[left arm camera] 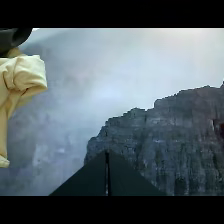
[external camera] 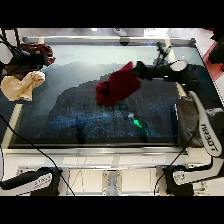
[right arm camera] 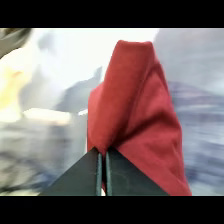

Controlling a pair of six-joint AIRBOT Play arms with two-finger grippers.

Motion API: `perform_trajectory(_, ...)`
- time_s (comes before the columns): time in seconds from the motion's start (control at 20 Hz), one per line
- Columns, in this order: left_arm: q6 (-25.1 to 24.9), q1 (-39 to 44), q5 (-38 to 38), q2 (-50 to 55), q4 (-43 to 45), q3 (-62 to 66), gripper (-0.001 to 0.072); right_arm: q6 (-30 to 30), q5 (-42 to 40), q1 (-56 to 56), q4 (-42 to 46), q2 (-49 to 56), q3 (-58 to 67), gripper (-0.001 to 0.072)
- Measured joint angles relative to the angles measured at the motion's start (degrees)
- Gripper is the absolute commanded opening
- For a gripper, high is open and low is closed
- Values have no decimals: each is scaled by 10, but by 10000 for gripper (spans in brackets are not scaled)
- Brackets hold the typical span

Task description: Fold the shirts.

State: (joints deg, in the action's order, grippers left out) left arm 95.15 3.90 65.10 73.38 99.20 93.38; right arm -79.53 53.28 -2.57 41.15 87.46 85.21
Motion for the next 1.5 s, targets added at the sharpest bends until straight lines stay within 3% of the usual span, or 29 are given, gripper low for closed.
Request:
perform_trajectory(0.15,0,0,2,0,-5,0,18,-67,76,102,150,-75,4,15)
perform_trajectory(0.35,-4,0,4,0,-27,0,18,-110,190,252,311,-154,4,16)
perform_trajectory(0.6,-6,0,4,0,-53,0,18,-109,319,377,466,-213,-60,16)
perform_trajectory(0.9,-7,0,6,0,-75,0,18,-93,373,412,553,-252,-214,20)
perform_trajectory(0.95,-7,0,7,0,-78,0,18,-92,375,413,560,-255,-238,55)
perform_trajectory(1.05,-7,0,7,0,-80,0,18,-90,379,416,570,-257,-280,381)
perform_trajectory(1.1,-7,0,8,0,-81,0,18,-90,381,416,573,-259,-296,446)
perform_trajectory(1.35,-7,0,9,0,-83,0,18,-90,368,417,569,-299,-294,445)
perform_trajectory(1.5,-7,0,8,0,-94,0,18,-86,308,417,465,-354,-244,438)
